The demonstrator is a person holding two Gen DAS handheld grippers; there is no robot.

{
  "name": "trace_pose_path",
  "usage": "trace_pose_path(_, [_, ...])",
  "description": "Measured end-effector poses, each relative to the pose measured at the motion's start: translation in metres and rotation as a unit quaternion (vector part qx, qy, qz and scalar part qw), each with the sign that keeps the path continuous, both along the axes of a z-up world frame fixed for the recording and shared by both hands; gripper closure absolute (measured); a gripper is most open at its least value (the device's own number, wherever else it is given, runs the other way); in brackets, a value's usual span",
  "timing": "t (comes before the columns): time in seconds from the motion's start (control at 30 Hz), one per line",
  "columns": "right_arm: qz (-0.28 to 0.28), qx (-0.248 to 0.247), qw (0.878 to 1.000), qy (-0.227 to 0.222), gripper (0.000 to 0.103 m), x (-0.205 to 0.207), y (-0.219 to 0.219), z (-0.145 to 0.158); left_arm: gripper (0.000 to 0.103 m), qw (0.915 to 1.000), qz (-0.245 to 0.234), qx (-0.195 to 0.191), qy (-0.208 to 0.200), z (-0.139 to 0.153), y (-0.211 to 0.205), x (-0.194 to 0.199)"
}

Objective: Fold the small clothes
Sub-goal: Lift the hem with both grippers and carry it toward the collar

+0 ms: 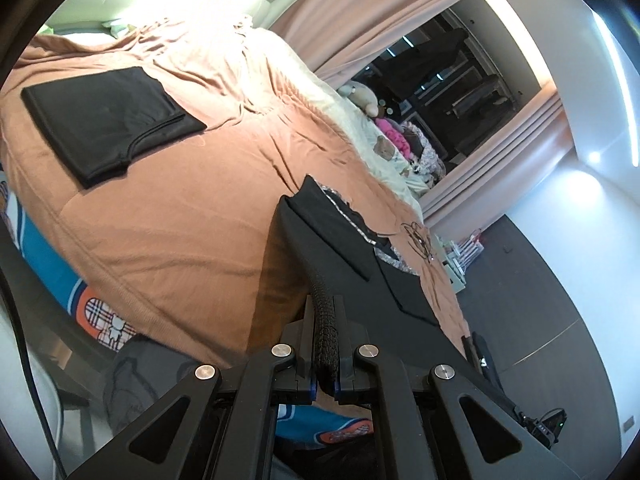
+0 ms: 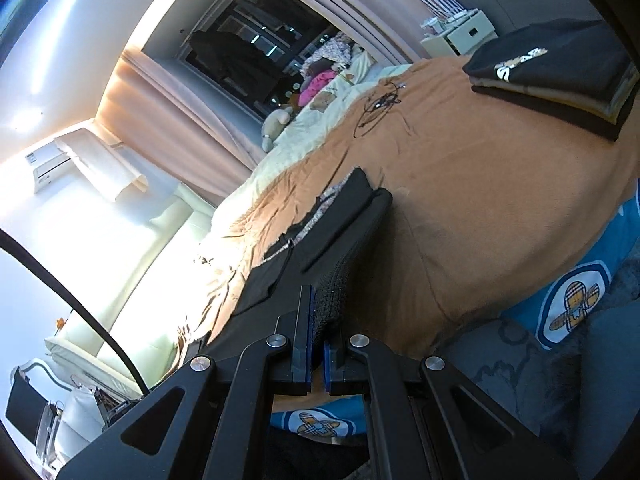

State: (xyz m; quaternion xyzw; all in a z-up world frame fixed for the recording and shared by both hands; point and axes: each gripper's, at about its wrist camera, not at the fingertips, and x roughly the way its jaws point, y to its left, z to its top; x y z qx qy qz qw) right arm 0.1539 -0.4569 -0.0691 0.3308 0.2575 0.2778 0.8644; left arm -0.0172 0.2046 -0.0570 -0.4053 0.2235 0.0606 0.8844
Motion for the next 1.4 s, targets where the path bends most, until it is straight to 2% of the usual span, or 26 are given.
trace_pose_path(0.4, [0.005, -0.004, 1.0, -0.02, 0.103, -0.017, -0.016, -0.005, 0.098, 0.9999, 0.0, -0.005, -0.011, -0.003, -0.006, -0.047])
trace_pose_path(0.8, [0.009, -0.011, 0.999, -0.045, 0.103, -0.009, -0.023, 0.002, 0.098, 0.9991, -0.003, 0.008, -0.042, 0.021, -0.008, -0.062])
trace_pose_path(1.13, [0.016, -0.027, 0.998, -0.051, 0.103, 0.045, -0.01, 0.015, 0.098, 0.9987, 0.003, 0.021, -0.046, 0.038, -0.002, -0.026])
trace_pose_path(1.4, [0.023, -0.045, 0.997, -0.05, 0.103, 0.122, 0.017, 0.038, 0.098, 0.9987, 0.004, 0.046, -0.023, 0.063, 0.017, 0.05])
